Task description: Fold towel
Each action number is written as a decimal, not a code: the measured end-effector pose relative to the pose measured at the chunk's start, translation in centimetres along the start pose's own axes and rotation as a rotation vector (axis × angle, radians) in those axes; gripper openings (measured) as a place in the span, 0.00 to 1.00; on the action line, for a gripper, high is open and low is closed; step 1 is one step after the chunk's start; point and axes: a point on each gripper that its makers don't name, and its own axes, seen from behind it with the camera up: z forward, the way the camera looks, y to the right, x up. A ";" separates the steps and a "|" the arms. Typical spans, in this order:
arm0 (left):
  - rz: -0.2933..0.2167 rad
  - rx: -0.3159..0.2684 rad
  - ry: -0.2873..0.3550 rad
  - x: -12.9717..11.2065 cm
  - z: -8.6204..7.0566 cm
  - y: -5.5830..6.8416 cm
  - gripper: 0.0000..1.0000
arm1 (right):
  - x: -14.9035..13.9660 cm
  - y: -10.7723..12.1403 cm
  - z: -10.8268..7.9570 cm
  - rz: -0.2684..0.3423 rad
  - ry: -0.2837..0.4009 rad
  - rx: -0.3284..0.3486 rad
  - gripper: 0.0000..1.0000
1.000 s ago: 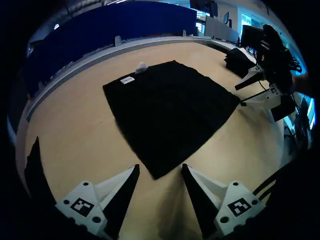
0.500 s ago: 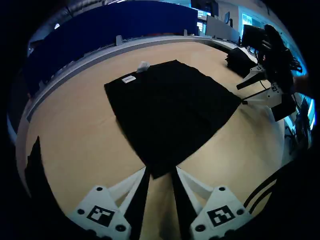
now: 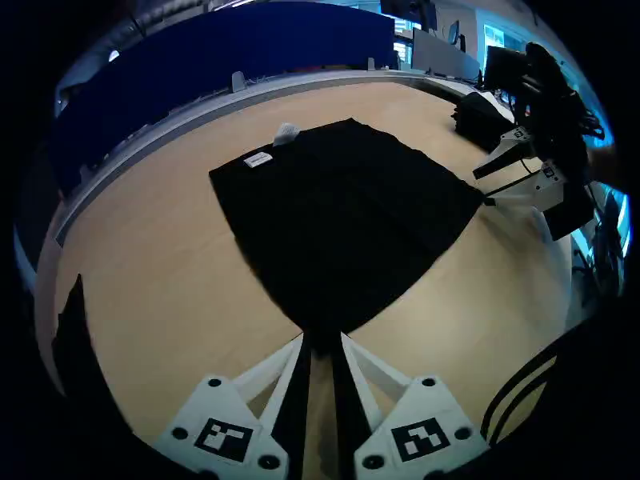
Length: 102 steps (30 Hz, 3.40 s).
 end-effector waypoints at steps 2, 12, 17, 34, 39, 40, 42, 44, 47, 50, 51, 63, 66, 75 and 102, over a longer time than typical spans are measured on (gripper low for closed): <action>-0.002 0.000 0.000 0.0 0.0 0.0 0.16 | -0.1 -0.1 0.1 0.001 -0.006 0.003 0.69; -0.006 -0.005 -0.002 0.0 0.1 -0.1 0.16 | -1.0 -0.4 0.5 0.001 -0.034 0.014 0.53; -0.005 -0.003 -0.002 0.1 0.1 -0.1 0.16 | -1.1 -0.4 0.4 0.011 -0.043 0.024 0.38; -0.058 -0.001 -0.003 0.3 -0.4 0.2 0.12 | 0.0 -0.4 -0.1 0.040 -0.028 0.028 0.15; -0.094 0.001 0.008 0.8 -1.0 0.1 0.11 | 0.8 -0.5 -0.6 0.039 -0.014 0.030 0.15; -0.098 0.002 0.010 0.9 -1.2 0.0 0.11 | 0.9 -0.5 -0.7 0.038 -0.013 0.030 0.15; -0.105 0.005 0.014 1.1 -1.5 0.0 0.11 | 1.2 -0.4 -0.9 0.035 -0.009 0.029 0.15; -0.109 0.009 0.020 1.3 -2.0 0.0 0.11 | 1.5 -0.5 -1.2 0.034 -0.004 0.030 0.15; -0.118 0.011 0.026 1.7 -2.8 0.1 0.11 | 1.9 -0.5 -1.6 0.031 0.002 0.030 0.15; -0.127 0.014 0.034 2.2 -3.7 0.2 0.11 | 2.2 -0.5 -2.2 0.028 0.005 0.029 0.15; -0.130 0.015 0.037 2.4 -4.0 0.2 0.11 | 2.3 -0.5 -2.5 0.027 0.006 0.028 0.15; -0.163 0.017 0.058 3.9 -7.7 1.5 0.11 | 3.8 -1.0 -5.6 0.032 0.024 0.031 0.15; -0.175 0.013 0.057 4.1 -8.6 2.0 0.11 | 4.1 -1.2 -6.7 0.033 0.027 0.033 0.15; -0.196 0.007 0.060 4.5 -11.4 3.0 0.11 | 4.8 -2.2 -9.9 0.012 0.019 0.051 0.15; -0.224 0.003 0.070 5.8 -12.4 3.2 0.11 | 4.4 -2.2 -10.5 0.040 -0.031 0.068 0.15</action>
